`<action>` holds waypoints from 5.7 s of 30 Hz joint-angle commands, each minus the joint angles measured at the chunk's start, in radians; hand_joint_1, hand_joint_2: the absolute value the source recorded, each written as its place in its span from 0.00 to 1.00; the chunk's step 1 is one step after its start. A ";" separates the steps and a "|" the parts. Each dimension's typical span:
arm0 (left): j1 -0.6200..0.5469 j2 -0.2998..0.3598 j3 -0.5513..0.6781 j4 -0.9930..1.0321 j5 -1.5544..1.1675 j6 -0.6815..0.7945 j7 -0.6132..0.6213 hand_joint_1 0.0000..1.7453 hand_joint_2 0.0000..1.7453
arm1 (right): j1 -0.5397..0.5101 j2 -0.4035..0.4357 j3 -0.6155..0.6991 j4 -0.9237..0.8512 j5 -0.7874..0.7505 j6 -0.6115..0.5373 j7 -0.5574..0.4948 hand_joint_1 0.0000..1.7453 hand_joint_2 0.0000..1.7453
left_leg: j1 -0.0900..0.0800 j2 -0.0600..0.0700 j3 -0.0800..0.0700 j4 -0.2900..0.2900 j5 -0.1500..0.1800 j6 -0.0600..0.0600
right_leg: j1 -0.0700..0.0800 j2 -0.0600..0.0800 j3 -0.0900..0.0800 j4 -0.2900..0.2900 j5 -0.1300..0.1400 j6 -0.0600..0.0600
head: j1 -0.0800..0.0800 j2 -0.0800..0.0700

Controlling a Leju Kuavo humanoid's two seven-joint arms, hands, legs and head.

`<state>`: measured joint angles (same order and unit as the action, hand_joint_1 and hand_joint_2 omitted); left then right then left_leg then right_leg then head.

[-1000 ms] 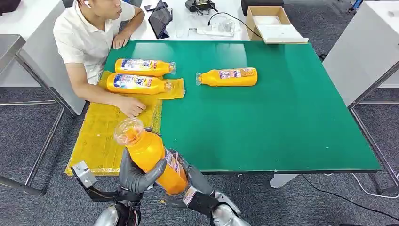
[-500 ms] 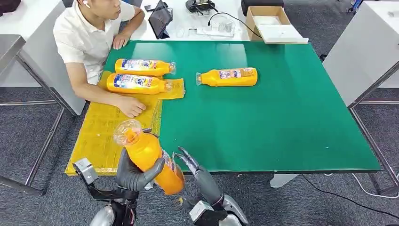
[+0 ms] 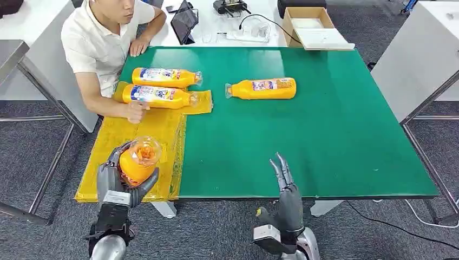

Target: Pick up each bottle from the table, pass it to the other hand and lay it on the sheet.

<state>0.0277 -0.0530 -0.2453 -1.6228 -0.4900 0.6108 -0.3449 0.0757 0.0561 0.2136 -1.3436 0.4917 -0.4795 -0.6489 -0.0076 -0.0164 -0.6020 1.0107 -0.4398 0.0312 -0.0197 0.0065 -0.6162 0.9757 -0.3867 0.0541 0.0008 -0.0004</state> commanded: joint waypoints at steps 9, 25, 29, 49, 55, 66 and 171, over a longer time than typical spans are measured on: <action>-0.350 -0.032 -0.016 0.519 -0.287 0.067 0.068 1.00 1.00 | -0.091 0.036 0.020 0.099 -0.046 0.077 -0.022 0.00 0.00 | 0.002 0.000 0.005 -0.001 0.002 -0.001 | 0.002 -0.002 0.005 -0.001 0.001 -0.002 | 0.000 0.000; -0.634 -0.024 -0.077 1.137 -0.357 -0.071 0.141 1.00 1.00 | -0.164 0.063 0.106 0.230 -0.089 0.174 -0.036 0.00 0.00 | 0.002 0.001 0.004 -0.001 0.002 -0.001 | 0.002 -0.001 0.004 -0.001 0.001 -0.002 | 0.000 0.000; -0.689 -0.012 -0.068 1.231 -0.385 -0.090 0.191 1.00 1.00 | -0.164 0.072 0.114 0.251 -0.104 0.174 -0.038 0.00 0.00 | 0.002 0.004 0.006 -0.001 0.000 -0.002 | 0.002 0.002 0.005 0.000 0.000 -0.003 | 0.000 0.000; -0.723 -0.048 0.043 1.288 -0.304 -0.430 0.288 0.00 1.00 | -0.188 0.085 0.083 0.319 -0.137 0.152 -0.049 0.00 0.00 | 0.001 0.003 0.006 -0.001 0.001 -0.001 | 0.001 0.002 0.006 0.000 0.001 -0.002 | 0.000 0.000; -0.652 -0.084 0.125 1.145 -0.134 -0.424 0.086 0.00 1.00 | -0.164 0.077 0.072 0.307 -0.142 0.132 -0.049 0.00 0.00 | 0.002 0.002 0.010 -0.002 0.001 -0.002 | 0.002 0.000 0.011 -0.002 0.000 -0.003 | 0.000 0.000; -0.237 -0.020 -0.014 0.211 0.465 -0.460 -0.029 0.00 1.00 | -0.082 0.047 0.045 0.225 -0.161 0.092 -0.049 0.00 0.00 | 0.001 0.003 0.008 0.000 -0.002 -0.002 | 0.001 0.001 0.008 0.000 -0.002 -0.003 | 0.000 0.000; -0.040 -0.017 -0.166 -0.076 0.483 -0.337 -0.141 0.00 1.00 | -0.625 -0.149 0.082 0.955 0.552 0.206 0.448 0.00 1.00 | 0.000 0.003 0.013 -0.001 0.001 0.001 | 0.001 -0.001 0.011 -0.002 0.001 -0.001 | 0.000 0.000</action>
<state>0.0098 -0.0927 -0.3857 -1.7441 -0.0107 0.2785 -0.4887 -0.5530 -0.0977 0.2735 -0.4692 1.0414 -0.2930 -0.2037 -0.0081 -0.0128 -0.5908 1.0109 -0.4389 0.0332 -0.0198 0.0068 -0.6067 0.9747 -0.3852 0.0548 0.0004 0.0000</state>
